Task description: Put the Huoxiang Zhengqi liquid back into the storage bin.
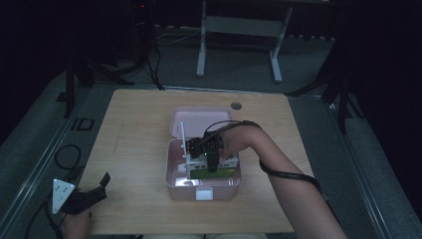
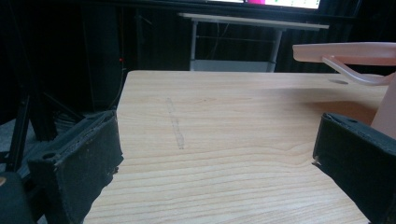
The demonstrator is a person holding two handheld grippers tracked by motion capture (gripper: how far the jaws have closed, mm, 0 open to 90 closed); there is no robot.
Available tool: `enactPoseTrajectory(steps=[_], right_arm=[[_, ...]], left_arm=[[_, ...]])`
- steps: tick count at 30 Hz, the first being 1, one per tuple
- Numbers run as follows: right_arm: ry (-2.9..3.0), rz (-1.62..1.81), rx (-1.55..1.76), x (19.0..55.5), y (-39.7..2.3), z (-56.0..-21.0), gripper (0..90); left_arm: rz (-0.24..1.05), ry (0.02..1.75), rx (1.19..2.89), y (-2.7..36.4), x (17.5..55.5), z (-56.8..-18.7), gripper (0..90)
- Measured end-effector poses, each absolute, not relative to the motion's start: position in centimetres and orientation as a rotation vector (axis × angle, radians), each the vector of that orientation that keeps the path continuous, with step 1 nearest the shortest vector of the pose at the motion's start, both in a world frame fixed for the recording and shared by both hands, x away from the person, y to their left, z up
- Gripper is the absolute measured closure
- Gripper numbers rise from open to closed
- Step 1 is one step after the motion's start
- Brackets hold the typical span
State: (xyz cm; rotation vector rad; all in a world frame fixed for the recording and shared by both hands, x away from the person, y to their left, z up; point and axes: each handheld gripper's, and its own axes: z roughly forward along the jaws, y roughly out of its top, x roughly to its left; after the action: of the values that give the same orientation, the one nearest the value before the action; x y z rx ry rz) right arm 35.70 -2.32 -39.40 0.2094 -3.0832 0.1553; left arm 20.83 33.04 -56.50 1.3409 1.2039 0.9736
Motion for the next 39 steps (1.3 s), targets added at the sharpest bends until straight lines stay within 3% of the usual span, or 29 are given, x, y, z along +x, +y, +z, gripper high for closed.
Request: enactPoseTrajectory(steps=[17,32,39], right_arm=[[-3.072,0.175,0.199,35.9,-2.5,-45.1,63.5],[-3.080,0.176,0.189,35.9,-2.6,-47.4,63.1],[-3.082,0.166,0.146,35.9,-2.6,-47.1,56.1]], left_arm=[[0.969,1.206,1.343,33.1,20.9,-56.5,1.0],[0.966,1.206,1.345,33.1,20.9,-56.5,1.0],[0.967,1.206,1.344,33.1,20.9,-56.5,1.0]])
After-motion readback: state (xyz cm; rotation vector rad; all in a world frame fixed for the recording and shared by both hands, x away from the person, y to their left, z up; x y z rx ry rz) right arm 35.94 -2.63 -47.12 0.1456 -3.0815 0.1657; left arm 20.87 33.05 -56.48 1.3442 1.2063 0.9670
